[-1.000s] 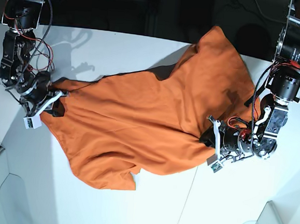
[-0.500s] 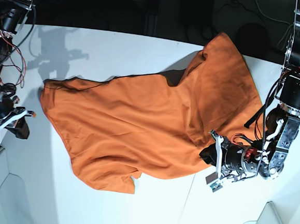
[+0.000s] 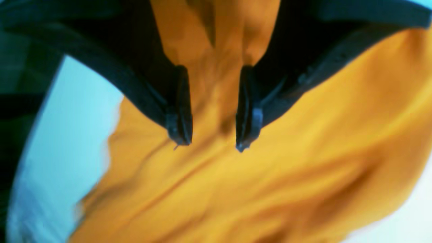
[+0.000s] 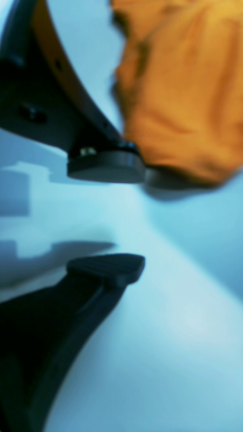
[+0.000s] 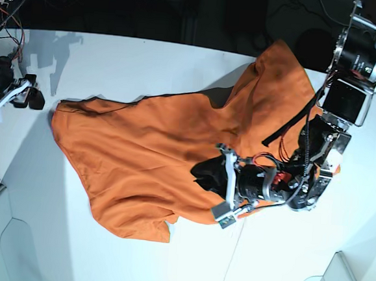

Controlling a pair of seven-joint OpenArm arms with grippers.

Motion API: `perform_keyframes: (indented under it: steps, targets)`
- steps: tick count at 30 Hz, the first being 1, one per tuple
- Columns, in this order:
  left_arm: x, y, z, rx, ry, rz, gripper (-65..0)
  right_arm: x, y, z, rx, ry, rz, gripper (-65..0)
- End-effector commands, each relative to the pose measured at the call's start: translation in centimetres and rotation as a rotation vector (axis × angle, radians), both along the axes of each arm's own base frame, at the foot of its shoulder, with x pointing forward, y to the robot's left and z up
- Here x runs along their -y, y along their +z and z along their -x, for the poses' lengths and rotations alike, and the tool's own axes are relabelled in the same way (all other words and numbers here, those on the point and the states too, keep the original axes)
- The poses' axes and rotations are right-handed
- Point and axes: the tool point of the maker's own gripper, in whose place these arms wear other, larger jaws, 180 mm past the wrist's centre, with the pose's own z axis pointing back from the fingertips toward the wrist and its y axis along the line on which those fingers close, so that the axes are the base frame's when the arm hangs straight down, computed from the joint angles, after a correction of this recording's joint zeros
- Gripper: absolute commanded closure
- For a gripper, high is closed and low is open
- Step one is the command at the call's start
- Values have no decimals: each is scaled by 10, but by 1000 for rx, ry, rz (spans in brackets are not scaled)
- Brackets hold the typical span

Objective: Layout the t-shirt on the table in an organized manner, then fold the t-shirt properly

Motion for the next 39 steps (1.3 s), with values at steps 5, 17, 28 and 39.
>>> perform_keyframes:
  steps: [5, 17, 28, 39]
  targets:
    - [55, 18, -4, 59, -45, 77, -245, -24, 3, -8, 51, 34, -52, -332]
    - [85, -45, 9, -134, -8, 71, -245, -71, 0, -33, 79, 134, -53, -331]
    - [77, -69, 19, -112, 12, 22, -245, -127, -22, -23, 29, 309, -49, -74]
    - [68, -89, 25, -75, 13, -48, -245, -106, 19, -20, 4, 273, -132, 0]
